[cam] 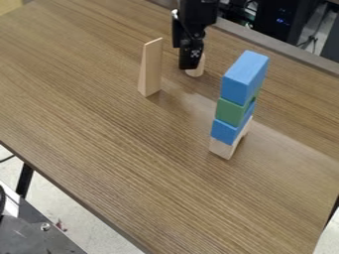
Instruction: Put the cylinder on top of the tower
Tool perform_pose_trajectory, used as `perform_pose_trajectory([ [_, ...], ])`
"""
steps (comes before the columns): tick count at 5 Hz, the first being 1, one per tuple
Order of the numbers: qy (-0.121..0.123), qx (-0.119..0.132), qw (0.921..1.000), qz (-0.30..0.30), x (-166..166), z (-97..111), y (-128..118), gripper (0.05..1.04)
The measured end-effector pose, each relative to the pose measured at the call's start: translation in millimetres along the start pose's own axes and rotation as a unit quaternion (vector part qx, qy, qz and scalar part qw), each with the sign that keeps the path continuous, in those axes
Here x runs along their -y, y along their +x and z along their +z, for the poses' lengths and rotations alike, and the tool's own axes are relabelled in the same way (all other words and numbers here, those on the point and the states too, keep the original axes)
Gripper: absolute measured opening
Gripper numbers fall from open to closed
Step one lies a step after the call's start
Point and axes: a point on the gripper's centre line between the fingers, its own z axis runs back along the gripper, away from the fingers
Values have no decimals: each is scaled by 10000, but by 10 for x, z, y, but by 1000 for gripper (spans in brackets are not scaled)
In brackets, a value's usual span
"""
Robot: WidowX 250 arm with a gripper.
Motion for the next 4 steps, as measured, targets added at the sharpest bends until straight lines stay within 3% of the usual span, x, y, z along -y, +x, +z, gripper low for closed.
perform_pose_trajectory([
  [1, 147, 52, 9999, -68, -57, -41, 63, 1001],
  [4, 210, 133, 9997, -69, -216, -118, 210, 1001],
])
